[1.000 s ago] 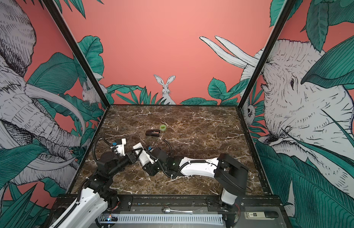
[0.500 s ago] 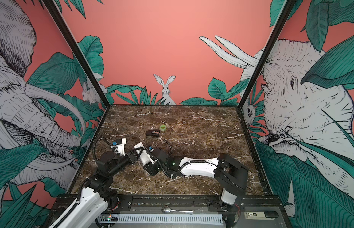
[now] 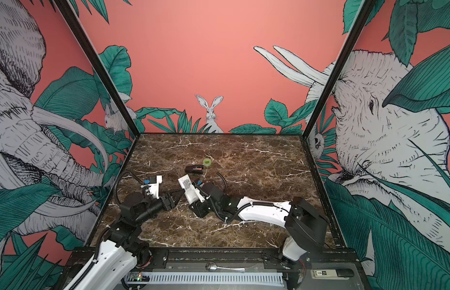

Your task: Load the batteries into the remote control

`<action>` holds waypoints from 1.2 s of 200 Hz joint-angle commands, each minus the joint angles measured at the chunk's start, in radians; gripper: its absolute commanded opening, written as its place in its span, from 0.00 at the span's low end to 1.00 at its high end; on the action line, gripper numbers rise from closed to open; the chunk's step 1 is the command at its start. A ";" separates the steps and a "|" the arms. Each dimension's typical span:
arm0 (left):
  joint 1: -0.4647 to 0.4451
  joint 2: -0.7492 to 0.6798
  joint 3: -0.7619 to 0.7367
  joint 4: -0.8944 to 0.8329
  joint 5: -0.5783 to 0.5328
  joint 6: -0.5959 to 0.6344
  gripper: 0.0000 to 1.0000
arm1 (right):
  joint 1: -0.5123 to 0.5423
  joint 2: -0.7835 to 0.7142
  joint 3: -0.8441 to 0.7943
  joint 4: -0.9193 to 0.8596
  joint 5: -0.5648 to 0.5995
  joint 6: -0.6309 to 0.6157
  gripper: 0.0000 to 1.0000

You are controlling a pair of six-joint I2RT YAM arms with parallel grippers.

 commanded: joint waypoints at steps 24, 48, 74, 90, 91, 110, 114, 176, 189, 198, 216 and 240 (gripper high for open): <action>-0.001 0.046 0.060 0.094 0.225 0.055 0.75 | -0.042 -0.136 -0.039 0.051 -0.123 -0.048 0.16; -0.001 0.042 0.040 0.194 0.279 0.010 0.77 | -0.059 -0.182 -0.054 0.071 -0.188 -0.053 0.16; -0.002 0.019 0.030 0.280 0.323 -0.032 0.79 | -0.068 -0.221 -0.073 0.113 -0.262 -0.054 0.16; -0.002 0.003 0.029 0.304 0.332 -0.044 0.80 | -0.069 -0.238 -0.082 0.144 -0.304 -0.053 0.16; -0.003 0.002 0.030 0.305 0.333 -0.044 0.80 | -0.069 -0.238 -0.083 0.146 -0.306 -0.053 0.16; -0.003 -0.010 0.032 0.319 0.341 -0.049 0.81 | -0.071 -0.249 -0.083 0.176 -0.349 -0.049 0.16; -0.002 -0.010 0.033 0.320 0.342 -0.050 0.81 | -0.070 -0.250 -0.084 0.185 -0.358 -0.046 0.16; -0.006 0.005 0.026 0.497 0.402 -0.141 0.81 | -0.079 -0.267 -0.118 0.350 -0.505 -0.012 0.16; -0.015 0.004 0.033 0.519 0.409 -0.152 0.81 | -0.082 -0.273 -0.118 0.357 -0.529 -0.019 0.16; -0.026 0.004 0.039 0.519 0.413 -0.149 0.81 | -0.087 -0.275 -0.122 0.366 -0.543 -0.021 0.16; -0.056 0.009 0.057 0.484 0.412 -0.123 0.81 | -0.107 -0.276 -0.145 0.432 -0.575 0.003 0.16; -0.118 0.021 0.076 0.432 0.393 -0.073 0.82 | -0.130 -0.256 -0.163 0.547 -0.638 0.060 0.16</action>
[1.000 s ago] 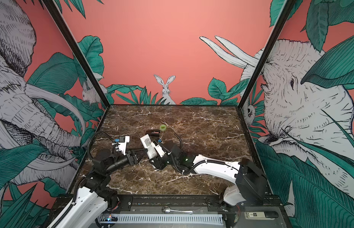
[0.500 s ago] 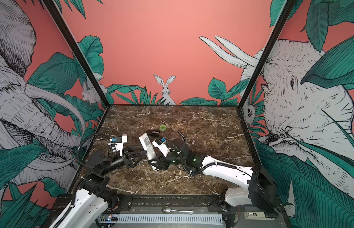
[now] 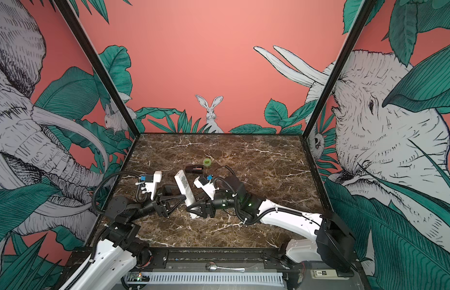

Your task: Load the batteries into the remote control

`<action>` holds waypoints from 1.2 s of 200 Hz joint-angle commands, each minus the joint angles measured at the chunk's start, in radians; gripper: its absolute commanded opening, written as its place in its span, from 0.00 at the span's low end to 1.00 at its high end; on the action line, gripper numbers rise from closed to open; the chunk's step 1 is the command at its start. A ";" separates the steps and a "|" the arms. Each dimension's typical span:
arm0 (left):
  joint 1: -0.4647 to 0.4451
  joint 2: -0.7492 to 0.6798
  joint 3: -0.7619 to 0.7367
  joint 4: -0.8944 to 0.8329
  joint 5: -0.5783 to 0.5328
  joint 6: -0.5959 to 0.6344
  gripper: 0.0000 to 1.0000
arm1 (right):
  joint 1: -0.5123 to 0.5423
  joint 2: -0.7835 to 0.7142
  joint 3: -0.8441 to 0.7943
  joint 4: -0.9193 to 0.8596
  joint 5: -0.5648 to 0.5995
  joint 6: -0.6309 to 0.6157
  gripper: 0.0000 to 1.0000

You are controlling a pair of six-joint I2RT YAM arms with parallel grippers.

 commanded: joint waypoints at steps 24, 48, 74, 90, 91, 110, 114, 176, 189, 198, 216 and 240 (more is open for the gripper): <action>-0.105 0.021 0.081 -0.090 -0.021 0.110 0.82 | -0.026 0.005 -0.006 0.225 -0.132 0.061 0.15; -0.108 0.039 0.087 -0.073 -0.018 0.105 0.81 | -0.028 0.008 -0.017 0.250 -0.153 0.065 0.15; -0.108 0.051 0.085 -0.056 -0.018 0.099 0.78 | -0.033 0.018 -0.031 0.269 -0.180 0.076 0.15; -0.109 0.053 0.083 -0.046 -0.019 0.093 0.74 | -0.035 0.020 -0.039 0.298 -0.194 0.085 0.15; -0.109 0.053 0.083 -0.046 -0.019 0.093 0.74 | -0.034 0.020 -0.039 0.298 -0.194 0.085 0.15; -0.109 0.051 0.080 -0.034 -0.021 0.084 0.68 | -0.034 0.023 -0.037 0.301 -0.204 0.085 0.15; -0.109 0.051 0.080 -0.032 -0.020 0.083 0.67 | -0.034 0.024 -0.037 0.303 -0.206 0.085 0.15; -0.109 0.052 0.077 -0.030 -0.015 0.074 0.47 | -0.036 0.031 -0.036 0.324 -0.222 0.098 0.15; -0.109 0.053 0.075 -0.032 -0.017 0.076 0.41 | -0.037 0.033 -0.033 0.315 -0.220 0.091 0.16; -0.109 0.053 0.075 -0.035 -0.021 0.077 0.37 | -0.037 0.033 -0.030 0.299 -0.218 0.082 0.17; -0.109 0.057 0.074 -0.037 -0.022 0.077 0.27 | -0.036 0.034 -0.027 0.289 -0.218 0.076 0.22; -0.109 0.066 0.076 -0.035 -0.021 0.076 0.20 | -0.036 0.033 -0.027 0.291 -0.217 0.074 0.33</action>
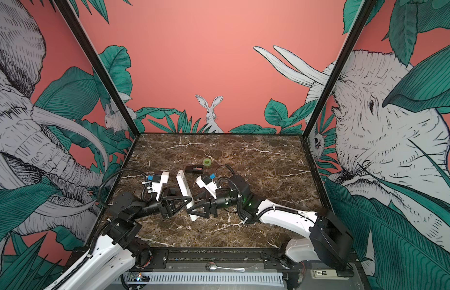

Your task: Load the batteries into the remote control

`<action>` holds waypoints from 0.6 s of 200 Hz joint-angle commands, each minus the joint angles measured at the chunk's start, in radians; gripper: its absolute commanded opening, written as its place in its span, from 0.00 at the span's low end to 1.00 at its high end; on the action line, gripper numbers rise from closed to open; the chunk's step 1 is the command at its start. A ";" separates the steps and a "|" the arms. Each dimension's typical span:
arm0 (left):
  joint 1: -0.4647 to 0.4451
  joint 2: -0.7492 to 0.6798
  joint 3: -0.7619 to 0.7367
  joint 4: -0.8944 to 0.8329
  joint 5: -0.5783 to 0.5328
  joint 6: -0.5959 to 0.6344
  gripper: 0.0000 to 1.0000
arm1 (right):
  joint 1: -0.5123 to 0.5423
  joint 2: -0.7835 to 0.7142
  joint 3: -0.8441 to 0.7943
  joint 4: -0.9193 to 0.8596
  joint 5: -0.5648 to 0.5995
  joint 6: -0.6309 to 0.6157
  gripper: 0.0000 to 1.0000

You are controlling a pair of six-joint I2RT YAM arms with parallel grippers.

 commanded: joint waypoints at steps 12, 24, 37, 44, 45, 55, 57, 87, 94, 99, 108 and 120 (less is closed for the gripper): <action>-0.003 0.008 0.015 0.027 0.000 -0.007 0.18 | -0.006 0.001 0.018 0.048 -0.009 -0.034 0.41; -0.003 0.008 0.017 0.017 -0.008 -0.003 0.15 | -0.005 -0.004 0.019 0.031 0.002 -0.048 0.50; -0.004 0.009 0.022 -0.006 -0.020 0.011 0.14 | -0.006 -0.012 0.015 -0.002 0.016 -0.059 0.60; -0.003 0.010 0.024 -0.020 -0.028 0.020 0.13 | -0.006 -0.017 0.014 -0.009 0.022 -0.065 0.64; -0.002 0.009 0.024 -0.023 -0.029 0.021 0.13 | -0.006 -0.019 0.014 -0.009 0.022 -0.065 0.65; -0.003 0.011 0.028 -0.042 -0.041 0.033 0.12 | -0.007 -0.025 0.014 -0.023 0.031 -0.074 0.70; -0.003 0.010 0.029 -0.046 -0.043 0.035 0.11 | -0.007 -0.026 0.014 -0.027 0.033 -0.077 0.71; -0.004 0.011 0.047 -0.107 -0.092 0.068 0.09 | -0.006 -0.045 0.023 -0.104 0.077 -0.116 0.86; -0.003 0.011 0.054 -0.128 -0.106 0.076 0.08 | -0.006 -0.048 0.024 -0.122 0.084 -0.123 0.88; -0.002 0.011 0.059 -0.146 -0.119 0.084 0.08 | -0.005 -0.049 0.026 -0.132 0.088 -0.127 0.89; -0.002 0.012 0.069 -0.180 -0.140 0.100 0.08 | -0.007 -0.054 0.026 -0.150 0.097 -0.136 0.91; -0.003 0.014 0.086 -0.226 -0.164 0.119 0.07 | -0.006 -0.064 0.027 -0.187 0.119 -0.153 0.92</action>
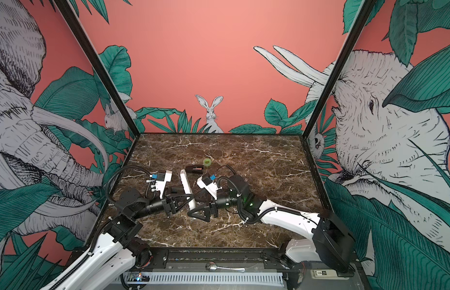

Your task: Load the batteries into the remote control

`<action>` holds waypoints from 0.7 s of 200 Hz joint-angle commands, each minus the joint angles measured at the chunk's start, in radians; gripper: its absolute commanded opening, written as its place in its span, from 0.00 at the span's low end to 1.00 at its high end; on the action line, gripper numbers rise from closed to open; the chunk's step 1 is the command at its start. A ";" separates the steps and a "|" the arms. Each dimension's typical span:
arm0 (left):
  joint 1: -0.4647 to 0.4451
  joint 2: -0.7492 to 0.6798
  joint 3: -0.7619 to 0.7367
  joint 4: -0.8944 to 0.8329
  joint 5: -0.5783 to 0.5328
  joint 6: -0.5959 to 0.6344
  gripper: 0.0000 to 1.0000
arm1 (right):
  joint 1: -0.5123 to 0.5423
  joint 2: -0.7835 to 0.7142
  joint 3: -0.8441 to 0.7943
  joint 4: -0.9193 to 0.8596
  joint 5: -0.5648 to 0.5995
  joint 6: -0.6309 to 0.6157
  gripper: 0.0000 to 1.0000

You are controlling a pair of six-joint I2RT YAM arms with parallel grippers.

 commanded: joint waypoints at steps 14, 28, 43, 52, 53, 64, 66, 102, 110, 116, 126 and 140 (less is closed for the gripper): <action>-0.002 -0.002 0.081 -0.134 -0.097 0.080 0.07 | -0.005 -0.053 0.026 -0.107 0.079 -0.089 0.93; -0.002 0.014 0.109 -0.215 -0.146 0.108 0.07 | -0.012 -0.072 0.028 -0.180 0.119 -0.125 0.94; -0.001 0.034 0.145 -0.299 -0.191 0.144 0.07 | -0.025 -0.106 0.022 -0.245 0.183 -0.157 0.95; 0.000 0.047 0.166 -0.361 -0.220 0.164 0.07 | -0.035 -0.129 0.012 -0.268 0.216 -0.166 0.95; 0.000 0.049 0.169 -0.366 -0.223 0.166 0.07 | -0.036 -0.132 0.010 -0.271 0.221 -0.168 0.95; 0.002 0.067 0.190 -0.428 -0.263 0.185 0.08 | -0.047 -0.165 0.000 -0.307 0.276 -0.185 0.96; 0.001 0.071 0.193 -0.439 -0.272 0.187 0.08 | -0.048 -0.170 -0.001 -0.313 0.290 -0.188 0.96; 0.000 0.125 0.236 -0.568 -0.409 0.220 0.10 | -0.052 -0.290 -0.052 -0.402 0.558 -0.239 0.97; -0.001 0.146 0.251 -0.605 -0.438 0.226 0.10 | -0.051 -0.311 -0.062 -0.415 0.599 -0.244 0.97; -0.002 0.162 0.262 -0.630 -0.455 0.231 0.10 | -0.052 -0.323 -0.067 -0.429 0.626 -0.249 0.97; -0.001 0.192 0.277 -0.673 -0.487 0.234 0.09 | -0.051 -0.340 -0.072 -0.452 0.677 -0.252 0.96; -0.002 0.237 0.300 -0.737 -0.531 0.236 0.09 | -0.051 -0.369 -0.091 -0.477 0.766 -0.250 0.96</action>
